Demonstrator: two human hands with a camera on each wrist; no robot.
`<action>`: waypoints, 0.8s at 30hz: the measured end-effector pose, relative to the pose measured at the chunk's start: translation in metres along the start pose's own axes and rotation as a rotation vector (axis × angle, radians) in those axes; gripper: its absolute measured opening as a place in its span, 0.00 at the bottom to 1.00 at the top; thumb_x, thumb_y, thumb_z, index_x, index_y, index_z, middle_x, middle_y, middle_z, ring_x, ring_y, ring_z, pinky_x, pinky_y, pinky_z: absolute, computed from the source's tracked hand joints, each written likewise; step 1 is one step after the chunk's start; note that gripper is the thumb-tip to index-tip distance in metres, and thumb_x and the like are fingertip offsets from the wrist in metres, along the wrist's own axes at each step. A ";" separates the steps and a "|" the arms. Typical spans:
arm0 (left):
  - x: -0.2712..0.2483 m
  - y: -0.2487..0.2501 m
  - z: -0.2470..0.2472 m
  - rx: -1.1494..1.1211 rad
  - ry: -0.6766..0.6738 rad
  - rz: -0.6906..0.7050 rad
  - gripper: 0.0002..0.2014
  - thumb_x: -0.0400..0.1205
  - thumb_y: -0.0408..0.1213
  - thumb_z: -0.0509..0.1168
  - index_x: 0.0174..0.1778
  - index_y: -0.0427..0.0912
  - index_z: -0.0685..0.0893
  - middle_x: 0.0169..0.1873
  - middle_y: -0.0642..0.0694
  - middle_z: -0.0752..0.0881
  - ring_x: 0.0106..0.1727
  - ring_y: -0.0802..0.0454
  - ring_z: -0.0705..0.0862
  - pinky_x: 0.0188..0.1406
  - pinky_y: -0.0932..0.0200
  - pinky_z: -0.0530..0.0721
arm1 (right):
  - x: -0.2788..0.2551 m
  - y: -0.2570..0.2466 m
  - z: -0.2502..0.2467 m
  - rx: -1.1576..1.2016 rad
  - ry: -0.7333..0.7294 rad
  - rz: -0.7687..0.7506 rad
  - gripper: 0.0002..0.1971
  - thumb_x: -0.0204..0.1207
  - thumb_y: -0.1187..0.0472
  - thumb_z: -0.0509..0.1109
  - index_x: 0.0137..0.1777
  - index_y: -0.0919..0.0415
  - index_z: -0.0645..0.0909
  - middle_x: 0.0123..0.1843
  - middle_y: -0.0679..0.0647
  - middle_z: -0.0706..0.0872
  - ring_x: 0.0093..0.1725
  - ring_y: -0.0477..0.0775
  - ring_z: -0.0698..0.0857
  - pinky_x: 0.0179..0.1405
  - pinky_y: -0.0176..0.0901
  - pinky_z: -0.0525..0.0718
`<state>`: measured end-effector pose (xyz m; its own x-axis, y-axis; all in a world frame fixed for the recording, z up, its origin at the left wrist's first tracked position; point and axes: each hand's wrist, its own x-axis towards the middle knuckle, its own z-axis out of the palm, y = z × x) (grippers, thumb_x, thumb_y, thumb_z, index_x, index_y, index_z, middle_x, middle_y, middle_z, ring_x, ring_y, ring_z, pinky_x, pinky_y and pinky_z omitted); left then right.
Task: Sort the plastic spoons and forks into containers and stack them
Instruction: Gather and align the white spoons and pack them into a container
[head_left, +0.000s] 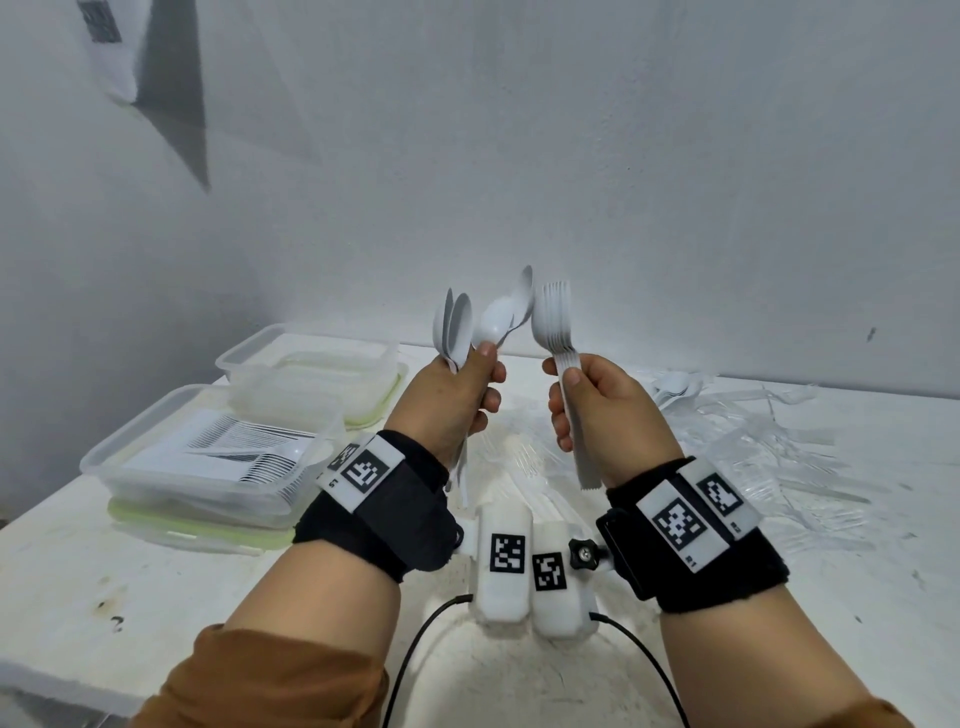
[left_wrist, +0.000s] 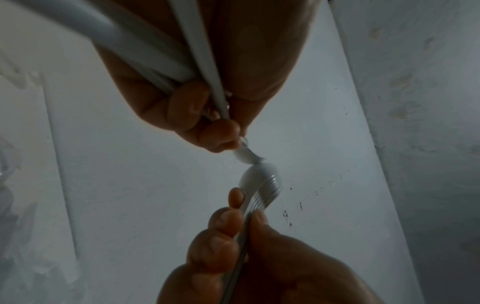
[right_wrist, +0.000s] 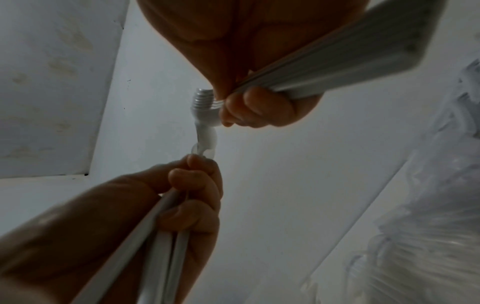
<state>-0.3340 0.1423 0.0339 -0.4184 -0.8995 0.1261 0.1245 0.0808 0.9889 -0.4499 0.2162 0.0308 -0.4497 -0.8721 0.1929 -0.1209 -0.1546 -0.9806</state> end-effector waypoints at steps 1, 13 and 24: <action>0.000 0.000 0.000 0.012 0.001 0.007 0.13 0.86 0.44 0.57 0.38 0.43 0.77 0.33 0.52 0.78 0.24 0.62 0.73 0.21 0.70 0.68 | 0.000 -0.001 0.000 0.000 -0.004 -0.009 0.12 0.85 0.65 0.53 0.47 0.55 0.78 0.32 0.51 0.76 0.26 0.46 0.72 0.24 0.34 0.72; 0.005 0.002 -0.001 -0.113 0.010 -0.010 0.09 0.84 0.37 0.62 0.40 0.39 0.83 0.32 0.48 0.84 0.33 0.59 0.85 0.35 0.70 0.84 | -0.001 -0.011 0.006 -0.070 -0.037 -0.102 0.12 0.84 0.66 0.55 0.47 0.53 0.78 0.33 0.49 0.78 0.28 0.45 0.76 0.27 0.32 0.77; 0.001 0.008 0.000 0.041 0.024 0.086 0.09 0.85 0.38 0.60 0.39 0.43 0.79 0.32 0.47 0.79 0.39 0.53 0.81 0.42 0.61 0.86 | 0.003 -0.016 0.021 -0.108 -0.106 -0.025 0.07 0.84 0.69 0.55 0.53 0.65 0.75 0.34 0.54 0.78 0.32 0.51 0.79 0.39 0.46 0.86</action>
<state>-0.3333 0.1418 0.0418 -0.3856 -0.8986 0.2093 0.1218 0.1753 0.9770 -0.4306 0.2061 0.0466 -0.3502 -0.9137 0.2064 -0.2280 -0.1306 -0.9649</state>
